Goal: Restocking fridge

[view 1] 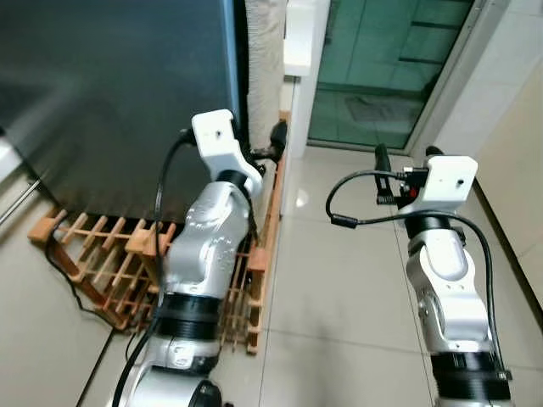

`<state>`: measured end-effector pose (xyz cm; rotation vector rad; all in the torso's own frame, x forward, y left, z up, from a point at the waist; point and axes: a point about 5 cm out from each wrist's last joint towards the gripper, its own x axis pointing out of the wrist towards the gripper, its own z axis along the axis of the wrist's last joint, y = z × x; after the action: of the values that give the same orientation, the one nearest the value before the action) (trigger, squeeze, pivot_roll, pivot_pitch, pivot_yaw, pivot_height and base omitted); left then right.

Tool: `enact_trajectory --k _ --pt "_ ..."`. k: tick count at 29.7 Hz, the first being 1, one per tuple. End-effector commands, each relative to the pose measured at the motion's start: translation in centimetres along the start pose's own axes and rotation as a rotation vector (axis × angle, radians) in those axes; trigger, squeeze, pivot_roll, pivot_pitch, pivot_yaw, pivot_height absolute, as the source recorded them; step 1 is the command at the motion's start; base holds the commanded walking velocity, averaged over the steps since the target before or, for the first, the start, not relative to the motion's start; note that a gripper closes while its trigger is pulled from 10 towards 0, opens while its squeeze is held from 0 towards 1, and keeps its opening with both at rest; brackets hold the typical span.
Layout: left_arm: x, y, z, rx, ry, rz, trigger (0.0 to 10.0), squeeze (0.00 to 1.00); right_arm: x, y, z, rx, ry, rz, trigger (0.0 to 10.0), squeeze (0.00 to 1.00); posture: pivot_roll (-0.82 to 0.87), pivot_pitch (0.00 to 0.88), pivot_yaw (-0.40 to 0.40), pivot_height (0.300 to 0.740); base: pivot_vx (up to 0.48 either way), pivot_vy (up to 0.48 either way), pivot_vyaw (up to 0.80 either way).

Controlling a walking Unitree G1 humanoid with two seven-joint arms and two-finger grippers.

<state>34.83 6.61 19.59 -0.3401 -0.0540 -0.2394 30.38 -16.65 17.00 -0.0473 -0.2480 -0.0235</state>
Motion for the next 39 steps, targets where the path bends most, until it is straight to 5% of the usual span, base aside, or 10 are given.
enact_trajectory --k 1,5,11,17,33,36,39 --pt "1.2 -1.5 0.5 0.001 -0.014 -0.026 10.0 0.0 0.2 -0.2 0.3 -0.011 -0.018 -0.003 10.0 0.0 -0.14 0.0 -0.006 0.74 0.0 0.0 0.0" --pt "1.3 -3.3 0.4 -0.032 -0.009 -0.123 10.0 0.0 0.3 -0.2 0.3 -0.011 -0.023 -0.01 10.0 0.0 -0.15 0.0 -0.002 0.74 0.0 0.0 0.0" --pt "0.6 -7.5 1.0 -0.192 -0.046 -0.45 10.0 0.0 0.4 -0.1 0.3 -0.008 -0.028 -0.017 10.0 0.0 -0.14 0.0 0.003 0.74 0.0 0.0 0.0" --pt "-0.2 -9.6 1.5 -0.366 -0.044 -0.561 10.0 0.0 0.6 0.1 0.2 -0.006 -0.033 -0.021 10.0 0.0 -0.15 0.0 0.013 0.74 0.0 0.0 0.0" --pt "-1.5 -11.1 2.1 -0.445 -0.017 -0.769 10.0 0.0 0.5 -0.2 -0.1 -0.01 -0.028 -0.034 10.0 0.0 -0.15 0.0 0.016 0.74 0.0 0.0 0.0" --pt "-1.6 -11.0 1.9 -0.398 0.003 -0.809 10.0 0.0 0.4 -0.3 -0.1 -0.01 -0.027 -0.04 10.0 0.0 -0.15 0.0 0.017 0.74 0.0 0.0 0.0" --pt "-0.9 -9.3 1.3 -0.279 0.0 -0.701 10.0 0.0 0.4 -0.3 -0.1 -0.01 -0.028 -0.048 10.0 0.0 -0.15 0.0 0.019 0.74 0.0 0.0 0.0"
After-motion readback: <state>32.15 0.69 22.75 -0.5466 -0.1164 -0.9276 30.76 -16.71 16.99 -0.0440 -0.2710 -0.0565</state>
